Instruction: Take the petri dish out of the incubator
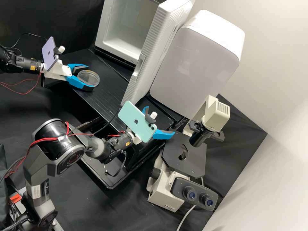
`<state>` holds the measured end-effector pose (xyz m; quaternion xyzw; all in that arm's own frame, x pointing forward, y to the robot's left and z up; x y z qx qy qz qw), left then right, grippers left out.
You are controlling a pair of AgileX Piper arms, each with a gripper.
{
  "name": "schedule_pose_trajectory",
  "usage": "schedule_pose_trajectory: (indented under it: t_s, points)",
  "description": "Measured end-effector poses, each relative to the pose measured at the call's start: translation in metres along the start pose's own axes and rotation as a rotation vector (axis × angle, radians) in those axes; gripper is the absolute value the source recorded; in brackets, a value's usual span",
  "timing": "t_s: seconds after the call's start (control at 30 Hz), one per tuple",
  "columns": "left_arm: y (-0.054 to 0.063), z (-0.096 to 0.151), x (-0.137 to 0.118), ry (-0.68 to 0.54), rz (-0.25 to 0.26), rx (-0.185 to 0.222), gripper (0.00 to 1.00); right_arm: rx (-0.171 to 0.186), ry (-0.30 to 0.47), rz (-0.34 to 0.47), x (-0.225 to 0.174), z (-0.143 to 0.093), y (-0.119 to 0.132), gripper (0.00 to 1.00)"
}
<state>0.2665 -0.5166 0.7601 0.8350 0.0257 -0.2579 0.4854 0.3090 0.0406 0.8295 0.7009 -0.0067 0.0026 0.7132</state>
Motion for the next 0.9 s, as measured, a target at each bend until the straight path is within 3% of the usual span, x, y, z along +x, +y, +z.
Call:
schedule_pose_trajectory:
  t_s: [0.2,0.4,0.5,0.63,0.77,0.8,0.9]
  points:
    - [0.0,0.0,0.0,0.0,0.0,0.0,1.0,0.0,0.0,0.0,0.0,0.0,0.0,1.0]
    - [0.001,0.002,0.0,0.012,0.035,0.075,1.0,0.0,0.0,0.0,0.0,0.0,0.0,1.0]
    - [0.004,0.005,-0.002,0.009,0.096,0.131,1.0,0.0,0.0,0.0,0.0,0.0,0.0,1.0]
    - [0.009,0.009,-0.008,0.004,0.159,0.159,1.0,0.0,0.0,0.0,0.0,0.0,0.0,1.0]
    - [0.015,0.012,-0.014,0.009,0.275,0.143,1.0,0.0,0.0,0.0,0.0,0.0,0.0,1.0]
    - [0.018,0.012,-0.018,-0.006,0.327,0.135,1.0,0.0,0.0,0.0,0.0,0.0,0.0,1.0]
    - [0.021,0.011,-0.021,-0.028,0.401,0.108,1.0,0.0,0.0,0.0,0.0,0.0,0.0,1.0]
